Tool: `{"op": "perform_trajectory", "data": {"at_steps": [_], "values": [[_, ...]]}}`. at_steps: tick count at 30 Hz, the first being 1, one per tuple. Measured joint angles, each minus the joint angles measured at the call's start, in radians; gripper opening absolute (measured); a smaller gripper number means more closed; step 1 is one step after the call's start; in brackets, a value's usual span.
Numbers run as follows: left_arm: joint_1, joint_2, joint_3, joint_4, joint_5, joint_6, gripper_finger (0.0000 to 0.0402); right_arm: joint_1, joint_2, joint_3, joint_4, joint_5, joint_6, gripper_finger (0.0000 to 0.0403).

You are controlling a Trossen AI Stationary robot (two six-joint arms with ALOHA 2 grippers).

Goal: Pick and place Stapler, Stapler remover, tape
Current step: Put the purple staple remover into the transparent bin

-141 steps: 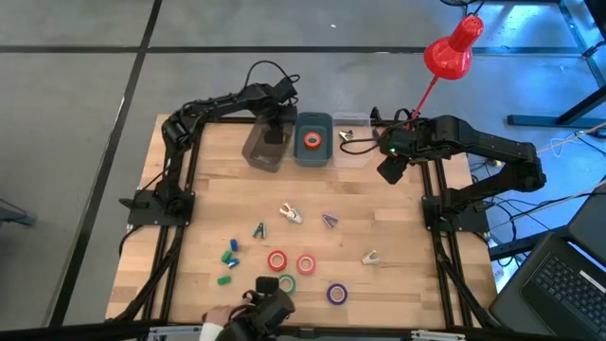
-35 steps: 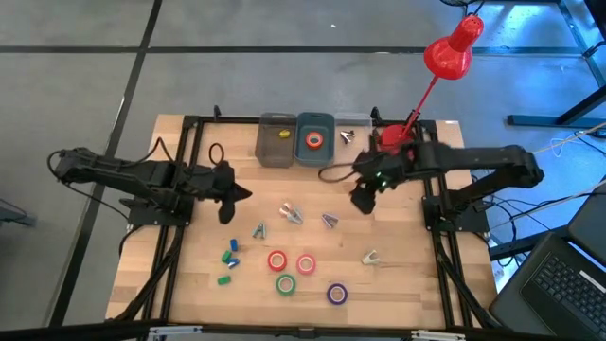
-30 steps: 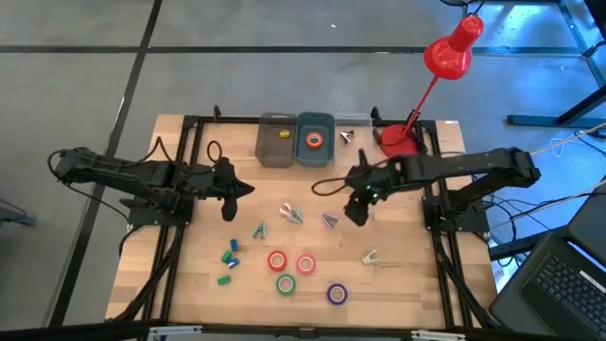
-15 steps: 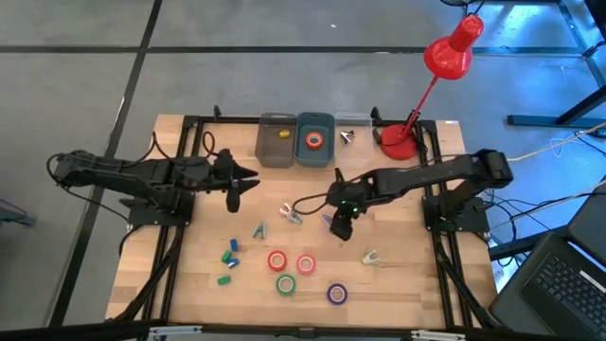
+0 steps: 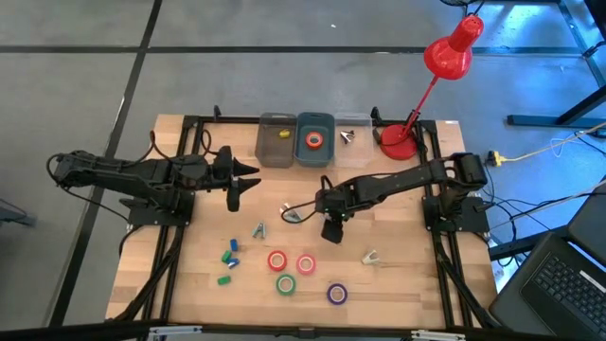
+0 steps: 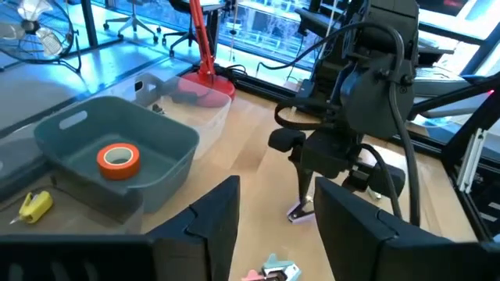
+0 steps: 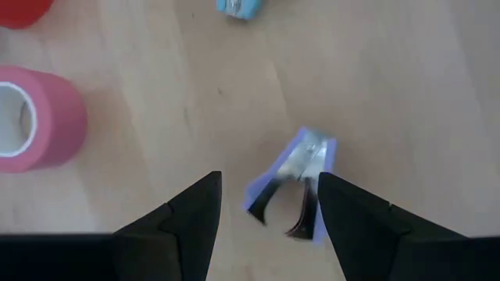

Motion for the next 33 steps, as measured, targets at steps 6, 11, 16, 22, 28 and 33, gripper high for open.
{"op": "perform_trajectory", "data": {"at_steps": [6, 11, 16, 22, 28, 33], "values": [[0.000, 0.000, 0.000, -0.005, 0.000, 0.001, 0.0159, -0.004, 0.010, 0.001, 0.006, 0.021, -0.023, 0.0215], [0.000, 0.000, 0.000, -0.007, -0.001, 0.016, 0.0157, -0.010, 0.048, 0.001, 0.011, 0.020, -0.042, 0.0215], [0.000, 0.000, 0.000, -0.009, -0.001, 0.018, 0.0158, -0.014, 0.095, 0.000, 0.030, 0.014, -0.054, 0.0215], [0.000, 0.000, 0.000, -0.012, -0.001, 0.018, 0.0157, -0.016, 0.104, 0.002, 0.032, 0.023, -0.031, 0.0195], [0.000, 0.000, 0.000, -0.014, -0.004, 0.018, 0.0155, -0.017, 0.091, 0.000, 0.024, 0.012, -0.030, 0.0082], [0.000, 0.000, 0.000, -0.014, -0.004, 0.018, 0.0156, -0.019, 0.026, 0.009, -0.039, -0.046, -0.019, 0.0084]]}}
